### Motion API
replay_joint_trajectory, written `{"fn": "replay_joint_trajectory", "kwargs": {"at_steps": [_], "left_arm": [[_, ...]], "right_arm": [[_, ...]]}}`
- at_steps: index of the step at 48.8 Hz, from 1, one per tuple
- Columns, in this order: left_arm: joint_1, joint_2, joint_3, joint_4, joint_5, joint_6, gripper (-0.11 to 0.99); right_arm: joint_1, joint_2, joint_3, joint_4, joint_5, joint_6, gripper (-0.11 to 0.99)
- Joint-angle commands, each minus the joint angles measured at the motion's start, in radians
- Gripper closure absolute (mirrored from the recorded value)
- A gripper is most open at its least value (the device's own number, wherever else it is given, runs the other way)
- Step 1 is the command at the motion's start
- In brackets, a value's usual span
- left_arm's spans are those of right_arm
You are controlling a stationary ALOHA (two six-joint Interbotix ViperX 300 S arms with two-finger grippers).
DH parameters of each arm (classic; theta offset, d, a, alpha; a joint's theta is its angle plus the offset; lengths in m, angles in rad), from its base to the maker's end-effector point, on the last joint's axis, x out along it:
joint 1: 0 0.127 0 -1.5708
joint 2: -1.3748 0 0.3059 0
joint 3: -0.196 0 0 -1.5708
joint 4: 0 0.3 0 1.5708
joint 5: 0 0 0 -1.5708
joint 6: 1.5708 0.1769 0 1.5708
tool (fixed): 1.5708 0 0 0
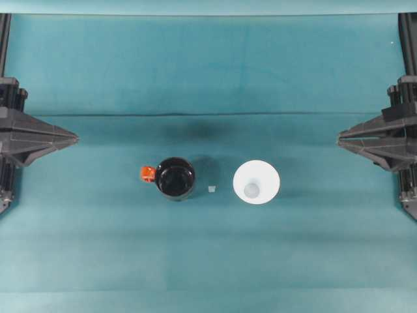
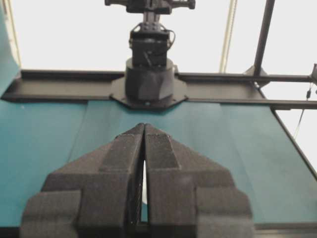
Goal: Put the paper cup into the moved red handle cup holder.
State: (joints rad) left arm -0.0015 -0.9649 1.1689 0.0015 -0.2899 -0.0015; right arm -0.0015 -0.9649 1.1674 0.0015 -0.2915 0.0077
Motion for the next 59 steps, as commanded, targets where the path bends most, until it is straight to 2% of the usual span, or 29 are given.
{"fn": "replay_joint_trajectory", "kwargs": {"at_steps": [1, 5, 7, 12, 16, 23, 30, 34, 46, 59], "left_arm": [[-0.015, 0.038, -0.029, 0.008, 0.032, -0.041, 0.85], [-0.017, 0.055, -0.060, 0.009, 0.080, -0.078, 0.85], [-0.017, 0.066, -0.075, 0.009, 0.103, -0.092, 0.86], [-0.018, 0.077, -0.109, 0.011, 0.161, -0.101, 0.86], [-0.023, 0.084, -0.123, 0.011, 0.207, -0.103, 0.86], [-0.023, 0.117, -0.130, 0.011, 0.333, -0.109, 0.86], [-0.025, 0.173, -0.155, 0.011, 0.442, -0.109, 0.86], [-0.031, 0.213, -0.186, 0.011, 0.508, -0.107, 0.86], [-0.031, 0.328, -0.249, 0.011, 0.676, -0.109, 0.86], [-0.031, 0.410, -0.290, 0.014, 0.716, -0.107, 0.86]], "right_arm": [[0.011, 0.003, -0.014, 0.005, -0.006, 0.009, 0.88], [0.015, -0.005, -0.026, 0.040, 0.015, 0.026, 0.86], [0.015, -0.011, -0.031, 0.048, 0.032, 0.040, 0.91], [0.015, -0.034, -0.040, 0.048, 0.095, 0.075, 0.96], [0.015, -0.061, -0.044, 0.048, 0.160, 0.089, 0.97], [0.015, -0.091, -0.051, 0.048, 0.245, 0.091, 0.97], [0.012, -0.095, -0.052, 0.048, 0.296, 0.095, 0.97], [0.008, -0.092, -0.052, 0.048, 0.318, 0.103, 0.97], [-0.009, -0.087, -0.051, 0.048, 0.341, 0.130, 0.97], [-0.025, -0.086, -0.049, 0.048, 0.364, 0.132, 0.97]]}}
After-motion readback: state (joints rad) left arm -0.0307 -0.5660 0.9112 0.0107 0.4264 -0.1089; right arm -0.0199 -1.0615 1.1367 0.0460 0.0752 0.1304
